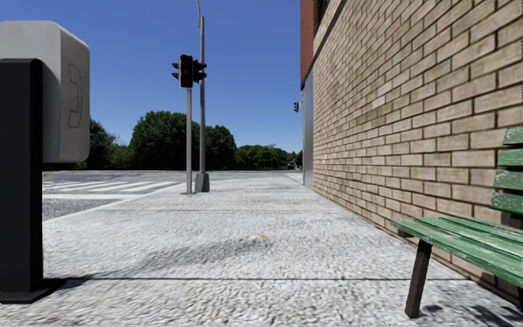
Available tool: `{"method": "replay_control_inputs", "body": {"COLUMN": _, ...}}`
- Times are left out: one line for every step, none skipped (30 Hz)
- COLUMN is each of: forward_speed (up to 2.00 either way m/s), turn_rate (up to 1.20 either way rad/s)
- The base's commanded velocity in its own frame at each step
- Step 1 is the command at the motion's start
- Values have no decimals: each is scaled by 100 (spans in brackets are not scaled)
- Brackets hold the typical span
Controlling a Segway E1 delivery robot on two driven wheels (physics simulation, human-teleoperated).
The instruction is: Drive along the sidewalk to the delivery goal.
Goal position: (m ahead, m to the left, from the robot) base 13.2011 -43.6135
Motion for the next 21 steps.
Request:
{"method": "replay_control_inputs", "body": {"forward_speed": 200, "turn_rate": 0}}
{"method": "replay_control_inputs", "body": {"forward_speed": 200, "turn_rate": 0}}
{"method": "replay_control_inputs", "body": {"forward_speed": 200, "turn_rate": 0}}
{"method": "replay_control_inputs", "body": {"forward_speed": 200, "turn_rate": 0}}
{"method": "replay_control_inputs", "body": {"forward_speed": 200, "turn_rate": 0}}
{"method": "replay_control_inputs", "body": {"forward_speed": 200, "turn_rate": 0}}
{"method": "replay_control_inputs", "body": {"forward_speed": 200, "turn_rate": 0}}
{"method": "replay_control_inputs", "body": {"forward_speed": 200, "turn_rate": 0}}
{"method": "replay_control_inputs", "body": {"forward_speed": 200, "turn_rate": 0}}
{"method": "replay_control_inputs", "body": {"forward_speed": 200, "turn_rate": 0}}
{"method": "replay_control_inputs", "body": {"forward_speed": 200, "turn_rate": 0}}
{"method": "replay_control_inputs", "body": {"forward_speed": 200, "turn_rate": 0}}
{"method": "replay_control_inputs", "body": {"forward_speed": 200, "turn_rate": 0}}
{"method": "replay_control_inputs", "body": {"forward_speed": 200, "turn_rate": 0}}
{"method": "replay_control_inputs", "body": {"forward_speed": 200, "turn_rate": 0}}
{"method": "replay_control_inputs", "body": {"forward_speed": 200, "turn_rate": 0}}
{"method": "replay_control_inputs", "body": {"forward_speed": 200, "turn_rate": 0}}
{"method": "replay_control_inputs", "body": {"forward_speed": 200, "turn_rate": 0}}
{"method": "replay_control_inputs", "body": {"forward_speed": 200, "turn_rate": 0}}
{"method": "replay_control_inputs", "body": {"forward_speed": 200, "turn_rate": 0}}
{"method": "replay_control_inputs", "body": {"forward_speed": 200, "turn_rate": 0}}
